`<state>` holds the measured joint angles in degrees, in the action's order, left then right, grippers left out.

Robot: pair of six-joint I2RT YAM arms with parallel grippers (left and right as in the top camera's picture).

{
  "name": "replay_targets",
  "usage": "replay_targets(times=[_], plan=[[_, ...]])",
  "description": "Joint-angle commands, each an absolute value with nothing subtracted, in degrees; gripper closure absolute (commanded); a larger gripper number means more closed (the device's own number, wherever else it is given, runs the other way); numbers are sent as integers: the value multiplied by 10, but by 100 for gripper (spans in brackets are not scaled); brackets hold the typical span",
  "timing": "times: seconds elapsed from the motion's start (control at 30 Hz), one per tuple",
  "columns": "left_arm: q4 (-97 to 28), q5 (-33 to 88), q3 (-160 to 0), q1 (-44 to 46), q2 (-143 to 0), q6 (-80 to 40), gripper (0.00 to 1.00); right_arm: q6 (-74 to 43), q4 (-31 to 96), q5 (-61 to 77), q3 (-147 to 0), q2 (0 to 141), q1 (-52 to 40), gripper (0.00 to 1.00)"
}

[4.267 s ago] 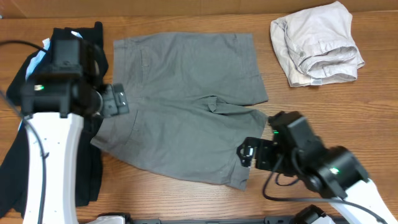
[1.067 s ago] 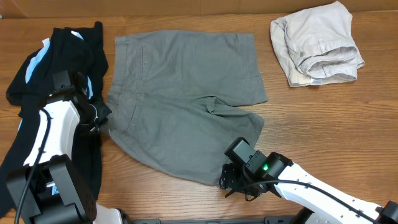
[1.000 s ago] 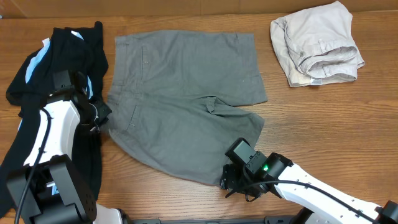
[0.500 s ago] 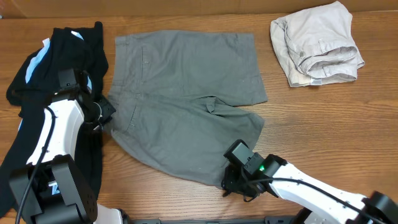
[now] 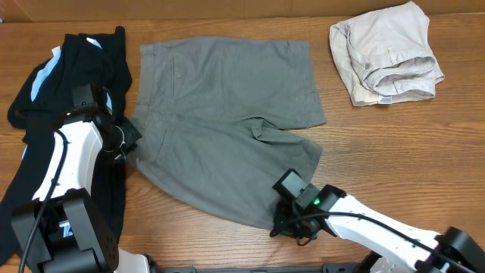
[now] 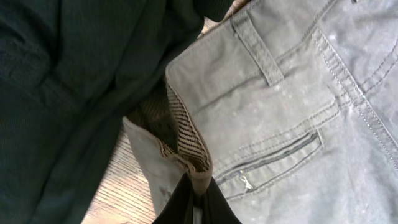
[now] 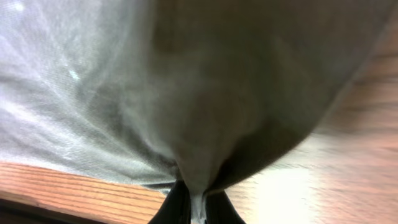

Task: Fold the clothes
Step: 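Fold the bottom half up over the top half with both grippers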

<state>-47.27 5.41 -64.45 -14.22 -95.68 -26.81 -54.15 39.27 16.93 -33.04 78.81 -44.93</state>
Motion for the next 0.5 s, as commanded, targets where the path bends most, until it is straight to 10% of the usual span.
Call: replay_targets(times=[0.0,0.47], plan=[[-478,65,-659,-138,-945,-256,96,-528,418,157,-362,739,-422,96],[-586,89,-780,-138,-868,-216,96,-521,641,10,-529,610,-394,96]])
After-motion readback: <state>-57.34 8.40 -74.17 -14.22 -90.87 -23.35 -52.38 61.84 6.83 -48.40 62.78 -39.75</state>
